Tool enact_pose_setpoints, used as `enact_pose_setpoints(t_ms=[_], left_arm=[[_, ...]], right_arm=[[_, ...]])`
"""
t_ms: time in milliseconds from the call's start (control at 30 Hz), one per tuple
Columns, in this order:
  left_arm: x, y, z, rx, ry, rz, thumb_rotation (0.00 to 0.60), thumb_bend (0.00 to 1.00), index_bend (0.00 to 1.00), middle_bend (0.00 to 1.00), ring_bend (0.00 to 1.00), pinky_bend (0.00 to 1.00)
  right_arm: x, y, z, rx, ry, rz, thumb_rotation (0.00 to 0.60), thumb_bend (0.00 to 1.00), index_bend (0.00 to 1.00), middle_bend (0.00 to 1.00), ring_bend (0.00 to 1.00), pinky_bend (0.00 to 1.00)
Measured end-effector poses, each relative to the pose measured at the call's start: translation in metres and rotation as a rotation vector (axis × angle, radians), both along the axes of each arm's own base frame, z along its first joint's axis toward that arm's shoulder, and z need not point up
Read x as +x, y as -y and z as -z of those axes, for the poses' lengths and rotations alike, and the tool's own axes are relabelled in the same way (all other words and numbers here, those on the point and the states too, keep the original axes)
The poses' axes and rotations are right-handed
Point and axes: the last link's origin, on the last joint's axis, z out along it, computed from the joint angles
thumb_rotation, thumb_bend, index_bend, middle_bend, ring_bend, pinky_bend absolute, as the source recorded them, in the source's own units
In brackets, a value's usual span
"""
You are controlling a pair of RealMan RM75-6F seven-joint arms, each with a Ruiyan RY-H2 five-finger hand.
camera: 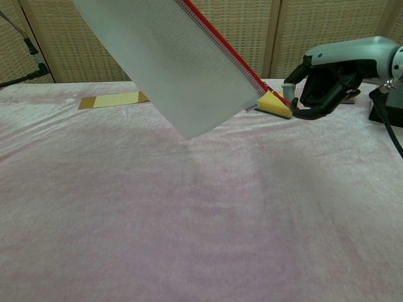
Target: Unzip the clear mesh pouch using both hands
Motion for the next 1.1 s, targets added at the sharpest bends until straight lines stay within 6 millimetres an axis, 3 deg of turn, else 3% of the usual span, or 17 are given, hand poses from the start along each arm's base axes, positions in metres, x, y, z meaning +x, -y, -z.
enact_pose_setpoints(t_ms=[133, 200, 233, 267, 333, 367, 467, 567, 833, 900, 967, 1033, 1100], left_arm=[[0.0, 0.0, 0.003, -0.008, -0.003, 0.0, 0.6, 0.92, 0.91, 1.0, 0.99, 1.0], [-0.001, 0.0, 0.004, -0.011, -0.005, 0.0, 0.6, 0.79, 0.83, 1.0, 0.99, 1.0], [-0.001, 0.0, 0.005, -0.01, -0.008, 0.0, 0.6, 0.61, 0.7, 1.0, 0.99, 1.0], [-0.002, 0.0, 0.005, -0.009, -0.011, 0.001, 0.6, 0.37, 0.48, 1.0, 0.99, 1.0], [-0.003, 0.0, 0.006, -0.001, -0.039, 0.007, 0.6, 0.08, 0.13, 1.0, 0.99, 1.0], [-0.004, 0.0, 0.007, 0.005, -0.058, 0.013, 0.6, 0.01, 0.02, 1.0, 0.99, 1.0], [-0.007, 0.003, 0.007, 0.034, -0.115, 0.04, 0.6, 0.0, 0.0, 1.0, 0.98, 1.0], [-0.012, 0.006, 0.001, 0.077, -0.158, 0.051, 0.6, 0.0, 0.0, 1.0, 0.97, 1.0], [-0.04, 0.016, -0.034, 0.243, -0.296, 0.021, 0.6, 0.0, 0.0, 0.99, 0.92, 1.0], [-0.048, 0.019, -0.043, 0.291, -0.349, 0.005, 0.6, 0.0, 0.0, 0.96, 0.88, 1.0], [-0.055, 0.022, -0.05, 0.336, -0.399, -0.011, 0.6, 0.0, 0.0, 0.88, 0.82, 0.96], [-0.066, 0.027, -0.057, 0.399, -0.486, -0.034, 0.6, 0.0, 0.0, 0.68, 0.63, 0.75], [-0.075, 0.033, -0.061, 0.439, -0.573, -0.051, 0.6, 0.0, 0.0, 0.38, 0.35, 0.43]], right_arm=[[0.0, 0.0, 0.0, -0.004, 0.003, -0.001, 0.6, 0.88, 0.83, 0.98, 0.96, 1.0], [0.0, 0.001, 0.0, -0.006, 0.004, 0.0, 0.6, 0.76, 0.74, 0.98, 0.96, 1.0], [0.001, 0.001, 0.0, -0.009, 0.006, -0.001, 0.6, 0.59, 0.62, 0.98, 0.96, 1.0], [0.001, 0.001, 0.0, -0.012, 0.007, -0.002, 0.6, 0.38, 0.46, 0.98, 0.96, 1.0], [0.0, 0.002, -0.002, -0.024, 0.003, -0.006, 0.6, 0.09, 0.24, 0.98, 0.96, 1.0], [-0.001, 0.003, -0.003, -0.032, -0.002, -0.01, 0.6, 0.02, 0.15, 0.98, 0.96, 1.0], [-0.003, 0.004, -0.006, -0.067, -0.025, -0.031, 0.6, 0.0, 0.05, 0.97, 0.96, 1.0], [-0.004, 0.004, -0.01, -0.098, -0.034, -0.044, 0.6, 0.0, 0.03, 0.97, 0.96, 1.0], [-0.013, 0.0, -0.028, -0.199, -0.103, -0.127, 0.6, 0.0, 0.05, 0.95, 0.95, 1.0], [-0.017, -0.003, -0.035, -0.238, -0.118, -0.146, 0.6, 0.0, 0.09, 0.91, 0.92, 1.0], [-0.022, -0.006, -0.043, -0.29, -0.133, -0.164, 0.6, 0.0, 0.11, 0.8, 0.82, 0.97], [-0.03, -0.009, -0.051, -0.35, -0.152, -0.178, 0.6, 0.0, 0.12, 0.66, 0.7, 0.85], [-0.039, -0.013, -0.059, -0.405, -0.176, -0.186, 0.6, 0.0, 0.11, 0.46, 0.51, 0.6]])
